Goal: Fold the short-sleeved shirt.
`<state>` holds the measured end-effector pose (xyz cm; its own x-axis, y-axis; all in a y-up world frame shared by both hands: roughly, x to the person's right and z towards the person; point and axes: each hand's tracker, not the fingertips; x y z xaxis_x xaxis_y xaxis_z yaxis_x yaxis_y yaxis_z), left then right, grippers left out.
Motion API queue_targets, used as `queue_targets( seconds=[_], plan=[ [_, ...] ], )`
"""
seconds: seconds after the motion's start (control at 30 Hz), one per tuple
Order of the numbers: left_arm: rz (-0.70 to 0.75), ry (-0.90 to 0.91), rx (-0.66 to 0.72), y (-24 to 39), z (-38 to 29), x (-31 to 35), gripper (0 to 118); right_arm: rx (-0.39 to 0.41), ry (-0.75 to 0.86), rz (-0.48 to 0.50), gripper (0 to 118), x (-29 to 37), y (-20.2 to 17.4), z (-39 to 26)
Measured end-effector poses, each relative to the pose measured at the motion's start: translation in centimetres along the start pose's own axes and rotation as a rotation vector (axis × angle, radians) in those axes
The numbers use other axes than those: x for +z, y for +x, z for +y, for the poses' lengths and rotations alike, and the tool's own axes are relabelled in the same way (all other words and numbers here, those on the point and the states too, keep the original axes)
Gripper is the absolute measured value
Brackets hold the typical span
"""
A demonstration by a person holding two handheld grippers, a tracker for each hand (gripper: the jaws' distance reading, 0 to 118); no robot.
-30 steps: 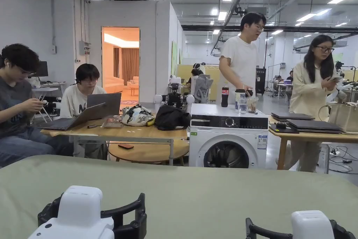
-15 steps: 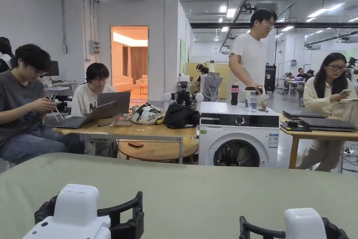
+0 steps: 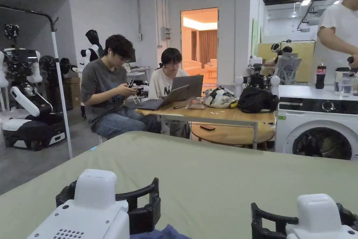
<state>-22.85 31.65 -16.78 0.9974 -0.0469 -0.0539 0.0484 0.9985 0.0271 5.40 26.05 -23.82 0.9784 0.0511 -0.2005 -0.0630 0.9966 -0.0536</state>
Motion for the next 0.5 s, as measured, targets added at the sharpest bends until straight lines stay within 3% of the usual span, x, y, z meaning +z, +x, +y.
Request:
queue_targets(
  seconds=[0.23,0.27,0.3,0.4,0.43,0.5],
  plan=[
    [0.012,0.019,-0.021,-1.5,-0.6,1.1,109,-0.019,-0.016,0.067,118,-1.0,-1.9,-0.1],
    [0.015,0.029,-0.025,-1.6,-0.7,1.3,106,-0.035,-0.017,0.085,114,-1.0,-1.9,-0.2],
    [0.013,0.031,-0.025,-1.7,-0.6,1.4,99,-0.052,-0.016,0.098,104,-1.0,-1.9,-0.3],
    [-0.024,-0.021,0.011,-2.6,-0.3,0.8,16,-0.067,-0.047,0.09,22,-1.7,-2.0,-0.6],
    [-0.013,-0.025,0.02,-2.9,-0.4,0.7,0,-0.072,-0.054,0.084,0,-1.9,-1.9,-0.8],
    [-0.031,-0.046,0.042,-3.6,-0.7,0.6,0,-0.115,-0.077,0.126,0,-1.9,-1.6,-1.2]
  ],
)
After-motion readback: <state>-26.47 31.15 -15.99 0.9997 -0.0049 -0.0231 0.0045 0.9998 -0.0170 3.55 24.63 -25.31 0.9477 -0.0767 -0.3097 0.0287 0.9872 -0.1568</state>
